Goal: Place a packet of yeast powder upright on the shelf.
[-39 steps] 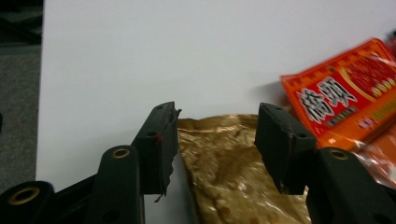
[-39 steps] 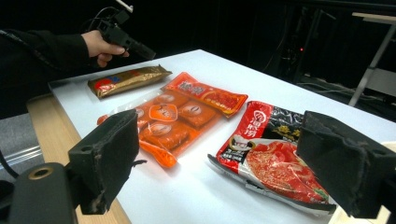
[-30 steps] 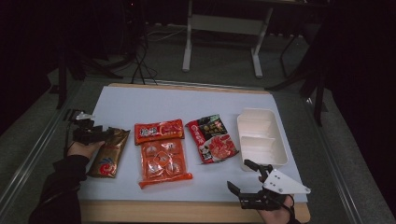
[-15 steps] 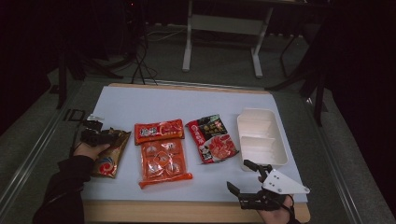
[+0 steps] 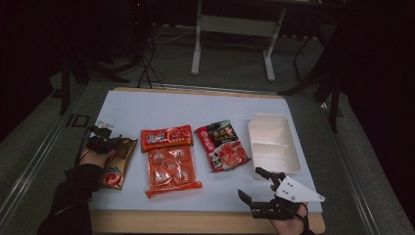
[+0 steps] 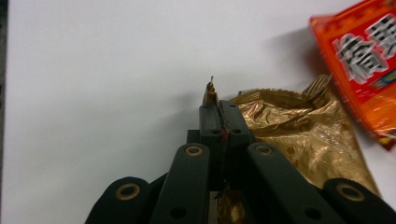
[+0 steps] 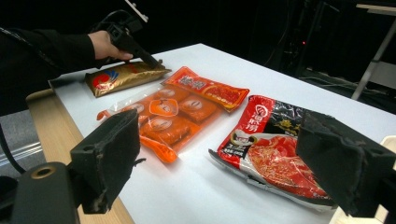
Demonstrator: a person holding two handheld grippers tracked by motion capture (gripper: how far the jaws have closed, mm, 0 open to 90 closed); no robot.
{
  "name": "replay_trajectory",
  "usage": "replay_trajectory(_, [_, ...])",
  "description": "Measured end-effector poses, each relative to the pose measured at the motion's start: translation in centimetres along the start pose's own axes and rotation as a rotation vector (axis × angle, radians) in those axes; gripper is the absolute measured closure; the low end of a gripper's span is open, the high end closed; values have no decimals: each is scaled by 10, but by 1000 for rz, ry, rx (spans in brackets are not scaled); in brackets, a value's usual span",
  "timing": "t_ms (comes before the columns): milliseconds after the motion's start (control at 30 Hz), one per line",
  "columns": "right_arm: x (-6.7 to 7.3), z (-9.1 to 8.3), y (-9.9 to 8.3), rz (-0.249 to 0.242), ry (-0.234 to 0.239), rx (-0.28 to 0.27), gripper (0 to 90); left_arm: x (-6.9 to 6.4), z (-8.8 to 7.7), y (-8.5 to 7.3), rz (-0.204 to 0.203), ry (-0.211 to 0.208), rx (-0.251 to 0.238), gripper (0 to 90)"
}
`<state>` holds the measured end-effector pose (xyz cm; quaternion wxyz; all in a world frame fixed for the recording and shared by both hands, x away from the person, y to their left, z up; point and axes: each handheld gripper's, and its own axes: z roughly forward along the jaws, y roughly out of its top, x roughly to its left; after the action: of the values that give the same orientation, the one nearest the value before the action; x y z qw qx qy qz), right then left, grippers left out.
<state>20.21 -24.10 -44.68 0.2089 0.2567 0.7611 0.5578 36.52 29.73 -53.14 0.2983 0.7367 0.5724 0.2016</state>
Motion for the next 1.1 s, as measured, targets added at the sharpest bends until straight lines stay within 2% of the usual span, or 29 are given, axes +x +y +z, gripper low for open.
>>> replay_trajectory(67, [0, 0, 0, 1, -1, -1, 137, 2, -5, -1, -23, -27, -25, 900])
replay_trajectory(133, [0, 0, 0, 2, -2, -1, 137, 3, -12, -1, -34, -26, -36, 900])
replay_trajectory(200, [0, 0, 1, -1, -4, -2, 138, 4, -19, -2, -59, -54, -56, 900])
replay_trajectory(267, [0, -1, 1, 4, -10, -9, 138, 4, -25, -3, -66, -72, -72, 900])
replay_trajectory(467, [-1, -2, 2, 9, -15, -14, 137, -5, -43, -6, -36, -81, -105, 900])
replay_trajectory(767, [0, -1, 2, 1, -17, -12, 137, -16, -67, -4, -16, -139, -155, 900])
replay_trajectory(867, [0, -3, 2, 3, -21, -14, 137, -21, -78, -2, -13, -149, -190, 900])
replay_trajectory(1000, [2, -5, 3, -5, -23, -20, 137, -28, -90, 0, -34, -175, -247, 900])
replay_trajectory(1100, [1, -5, 4, -2, -23, -23, 137, -36, -98, 3, -24, -195, -290, 900])
